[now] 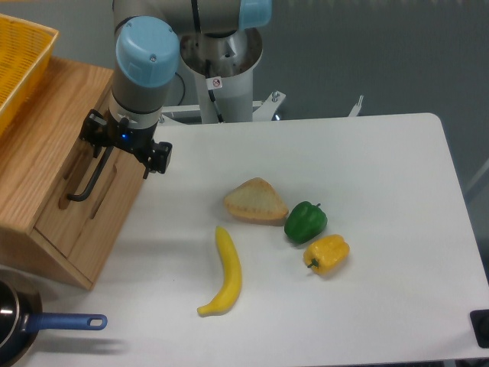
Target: Slide open the top drawer
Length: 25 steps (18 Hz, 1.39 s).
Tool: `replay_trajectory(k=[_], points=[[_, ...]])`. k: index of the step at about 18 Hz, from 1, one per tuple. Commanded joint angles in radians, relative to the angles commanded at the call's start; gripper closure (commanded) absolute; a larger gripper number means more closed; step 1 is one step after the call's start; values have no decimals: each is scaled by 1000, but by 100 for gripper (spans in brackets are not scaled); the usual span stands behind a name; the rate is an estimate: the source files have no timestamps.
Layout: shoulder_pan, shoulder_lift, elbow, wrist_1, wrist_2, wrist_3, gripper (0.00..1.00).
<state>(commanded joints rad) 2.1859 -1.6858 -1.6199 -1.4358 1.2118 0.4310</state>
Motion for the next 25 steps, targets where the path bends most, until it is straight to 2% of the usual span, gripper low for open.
replay_trajectory(k=[25], points=[[-9, -28, -3, 8, 20, -2, 0]])
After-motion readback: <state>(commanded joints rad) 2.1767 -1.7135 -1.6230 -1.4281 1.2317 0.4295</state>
